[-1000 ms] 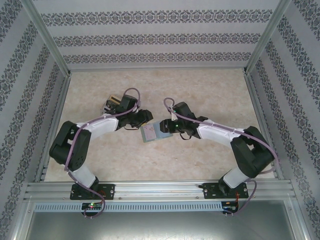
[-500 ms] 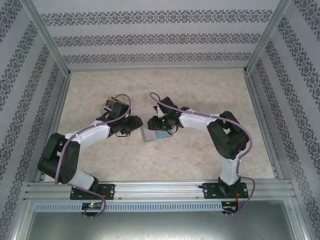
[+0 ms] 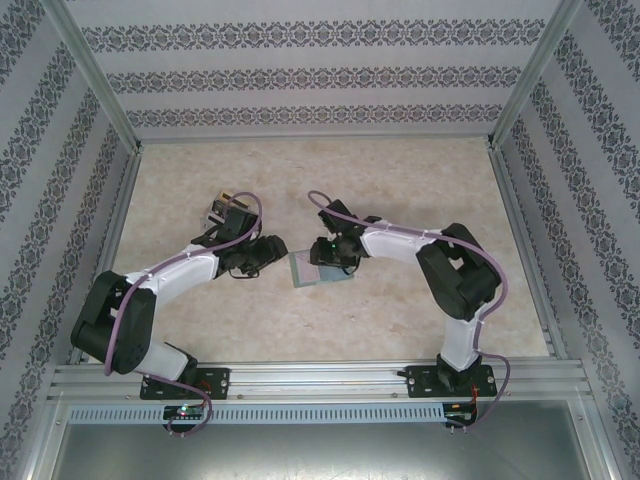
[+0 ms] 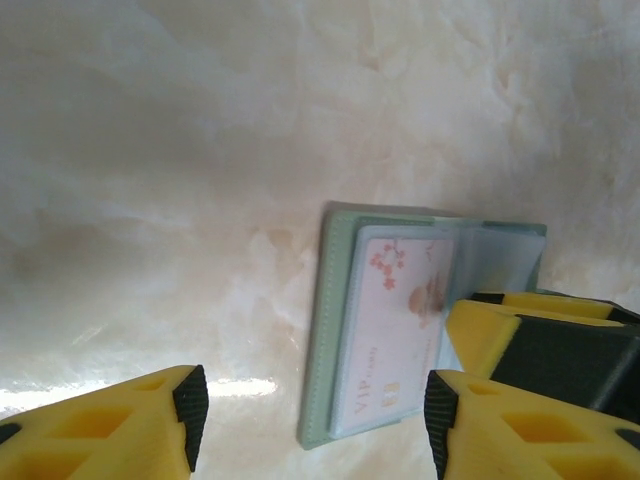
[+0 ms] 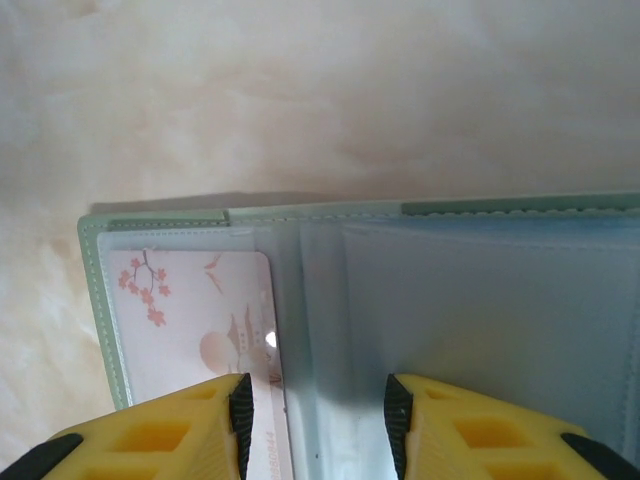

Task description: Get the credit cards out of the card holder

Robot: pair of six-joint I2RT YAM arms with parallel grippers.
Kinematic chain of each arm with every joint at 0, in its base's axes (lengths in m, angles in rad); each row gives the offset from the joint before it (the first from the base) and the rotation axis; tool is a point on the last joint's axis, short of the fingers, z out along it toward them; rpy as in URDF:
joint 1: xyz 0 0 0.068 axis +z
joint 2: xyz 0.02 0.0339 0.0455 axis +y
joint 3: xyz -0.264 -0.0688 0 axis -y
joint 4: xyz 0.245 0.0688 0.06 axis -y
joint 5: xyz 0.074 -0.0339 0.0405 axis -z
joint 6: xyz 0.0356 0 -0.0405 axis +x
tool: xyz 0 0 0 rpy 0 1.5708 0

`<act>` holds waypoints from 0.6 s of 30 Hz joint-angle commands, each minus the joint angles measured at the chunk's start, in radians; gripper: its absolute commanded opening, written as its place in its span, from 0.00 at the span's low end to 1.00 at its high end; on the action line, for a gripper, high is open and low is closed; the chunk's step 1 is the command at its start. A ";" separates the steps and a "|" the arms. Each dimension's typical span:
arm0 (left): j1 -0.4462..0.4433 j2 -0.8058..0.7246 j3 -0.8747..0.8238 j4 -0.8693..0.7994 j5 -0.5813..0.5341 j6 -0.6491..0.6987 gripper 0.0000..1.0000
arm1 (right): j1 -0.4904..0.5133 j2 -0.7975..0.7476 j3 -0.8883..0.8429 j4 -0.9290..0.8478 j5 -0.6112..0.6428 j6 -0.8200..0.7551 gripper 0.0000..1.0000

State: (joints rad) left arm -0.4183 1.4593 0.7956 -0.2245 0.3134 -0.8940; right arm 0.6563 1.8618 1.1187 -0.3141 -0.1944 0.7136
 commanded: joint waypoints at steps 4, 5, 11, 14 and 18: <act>-0.067 0.002 0.017 -0.040 0.009 0.009 0.61 | -0.015 -0.116 -0.171 -0.006 0.034 0.107 0.45; -0.077 0.007 0.021 -0.036 0.010 0.007 0.60 | -0.021 -0.132 -0.174 0.009 0.008 0.101 0.46; -0.137 0.072 0.048 0.013 0.031 -0.005 0.46 | -0.057 -0.199 -0.144 0.005 -0.099 -0.043 0.46; -0.153 0.125 0.076 0.026 0.059 -0.003 0.40 | -0.086 -0.195 -0.158 0.010 -0.159 -0.091 0.41; -0.173 0.174 0.120 0.025 0.073 -0.002 0.35 | -0.124 -0.162 -0.163 0.027 -0.270 -0.132 0.34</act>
State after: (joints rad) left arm -0.5713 1.6119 0.8703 -0.2195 0.3634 -0.8974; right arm 0.5526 1.6829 0.9592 -0.2878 -0.3599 0.6456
